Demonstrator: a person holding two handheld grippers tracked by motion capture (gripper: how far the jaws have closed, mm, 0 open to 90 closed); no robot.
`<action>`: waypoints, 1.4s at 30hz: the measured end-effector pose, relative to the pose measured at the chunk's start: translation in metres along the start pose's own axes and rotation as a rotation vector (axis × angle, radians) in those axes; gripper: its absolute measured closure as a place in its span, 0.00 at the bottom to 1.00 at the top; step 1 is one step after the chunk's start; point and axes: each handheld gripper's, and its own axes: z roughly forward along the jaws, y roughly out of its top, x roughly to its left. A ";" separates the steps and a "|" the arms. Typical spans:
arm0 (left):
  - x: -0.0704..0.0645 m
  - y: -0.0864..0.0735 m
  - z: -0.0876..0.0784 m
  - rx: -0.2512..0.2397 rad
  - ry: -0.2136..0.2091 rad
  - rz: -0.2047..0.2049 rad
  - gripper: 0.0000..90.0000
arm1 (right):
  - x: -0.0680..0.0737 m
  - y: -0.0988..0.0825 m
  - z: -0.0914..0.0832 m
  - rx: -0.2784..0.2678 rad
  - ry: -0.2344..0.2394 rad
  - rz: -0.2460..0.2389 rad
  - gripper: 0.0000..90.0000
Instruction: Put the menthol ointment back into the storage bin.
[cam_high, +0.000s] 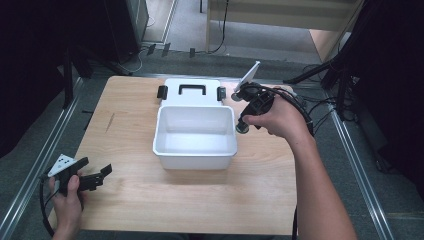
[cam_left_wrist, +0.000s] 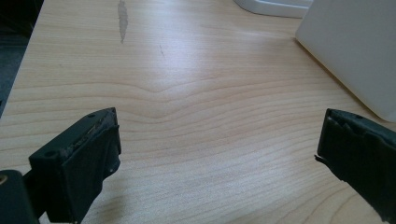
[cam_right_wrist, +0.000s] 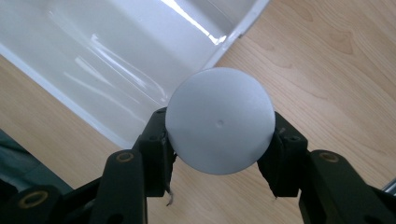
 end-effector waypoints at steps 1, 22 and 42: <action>0.000 0.000 0.000 0.001 0.000 0.001 0.00 | 0.001 0.001 0.000 -0.001 0.002 0.000 0.58; 0.000 0.000 0.000 0.004 -0.002 0.000 0.00 | 0.030 0.027 0.015 -0.008 0.045 -0.129 0.58; 0.000 0.000 0.001 0.008 -0.003 0.004 0.00 | 0.044 0.030 0.055 0.005 0.032 -0.469 0.58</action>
